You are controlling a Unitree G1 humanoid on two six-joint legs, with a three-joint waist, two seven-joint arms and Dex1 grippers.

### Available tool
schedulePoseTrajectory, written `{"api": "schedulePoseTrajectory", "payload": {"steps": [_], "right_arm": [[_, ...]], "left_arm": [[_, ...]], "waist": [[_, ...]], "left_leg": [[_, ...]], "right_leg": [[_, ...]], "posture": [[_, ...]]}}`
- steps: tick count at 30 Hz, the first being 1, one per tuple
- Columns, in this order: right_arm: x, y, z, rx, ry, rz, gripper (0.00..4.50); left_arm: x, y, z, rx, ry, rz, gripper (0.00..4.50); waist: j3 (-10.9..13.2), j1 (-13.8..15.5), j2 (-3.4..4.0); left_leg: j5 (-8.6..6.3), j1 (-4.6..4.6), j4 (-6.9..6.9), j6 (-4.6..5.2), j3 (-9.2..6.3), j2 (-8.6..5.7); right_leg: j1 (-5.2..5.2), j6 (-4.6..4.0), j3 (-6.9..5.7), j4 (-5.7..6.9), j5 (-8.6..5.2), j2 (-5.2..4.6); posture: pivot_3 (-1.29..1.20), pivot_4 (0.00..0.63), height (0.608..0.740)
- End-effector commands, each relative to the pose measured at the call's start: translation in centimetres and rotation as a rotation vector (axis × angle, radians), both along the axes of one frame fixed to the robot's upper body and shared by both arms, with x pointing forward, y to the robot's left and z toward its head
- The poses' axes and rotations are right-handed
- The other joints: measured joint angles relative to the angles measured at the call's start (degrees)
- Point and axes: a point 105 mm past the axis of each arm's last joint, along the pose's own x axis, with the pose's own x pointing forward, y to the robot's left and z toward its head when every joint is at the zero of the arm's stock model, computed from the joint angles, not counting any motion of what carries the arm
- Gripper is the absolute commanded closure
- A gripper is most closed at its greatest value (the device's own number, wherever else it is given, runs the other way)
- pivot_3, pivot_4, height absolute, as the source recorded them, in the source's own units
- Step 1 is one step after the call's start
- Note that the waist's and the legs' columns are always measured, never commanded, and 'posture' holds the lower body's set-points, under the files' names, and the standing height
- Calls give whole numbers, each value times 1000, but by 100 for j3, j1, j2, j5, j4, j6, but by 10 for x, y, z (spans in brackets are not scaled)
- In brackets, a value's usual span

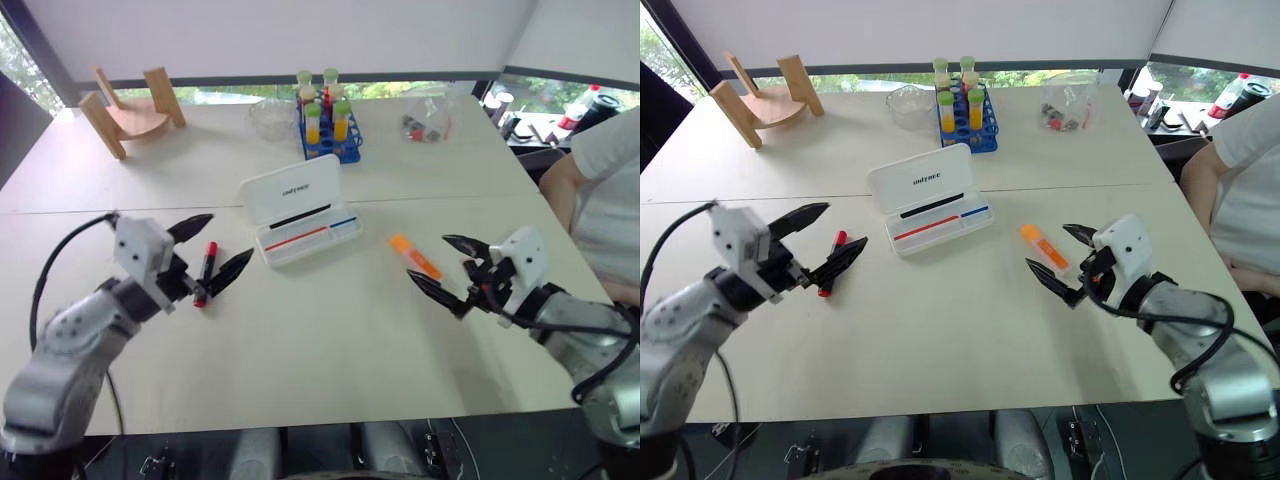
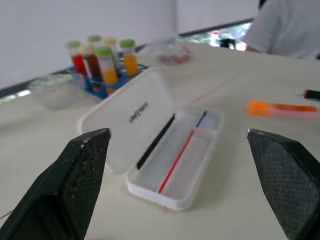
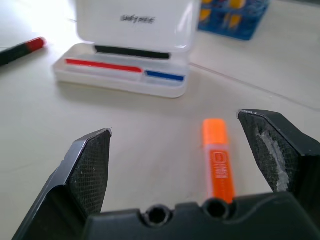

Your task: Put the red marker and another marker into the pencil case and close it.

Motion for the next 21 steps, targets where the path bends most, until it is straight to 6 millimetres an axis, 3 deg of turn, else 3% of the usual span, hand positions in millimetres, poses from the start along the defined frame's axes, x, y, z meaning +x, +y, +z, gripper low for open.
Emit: {"api": "schedulePoseTrajectory", "payload": {"steps": [1,7,11,21], "right_arm": [[-8,12,23,-22,32,170,0],[-5,16,44,-69,22,260,0],[-1,17,52,-78,-11,249,0],[-2,19,56,-65,-52,218,0]], "left_arm": [[13,-18,-9,72,93,-242,26],[45,-46,-42,194,157,-443,26],[60,-62,-61,242,176,-489,26],[82,-69,-93,323,234,-443,26]], "waist": [[2,10,2],[6,16,-3],[11,23,-9],[14,21,-12]], "left_leg": [[0,-7,-1,1,-5,1],[-7,-25,-6,12,-6,0],[-8,-33,-3,14,-6,1],[-8,-33,6,14,-7,1]], "right_leg": [[-6,2,-5,2,1,3],[-19,10,-9,-10,-3,5],[-26,10,-9,-9,-3,3],[-27,13,-9,1,-2,2]], "posture": [[0,150,740],[0,150,740],[0,150,740],[0,150,740]]}}
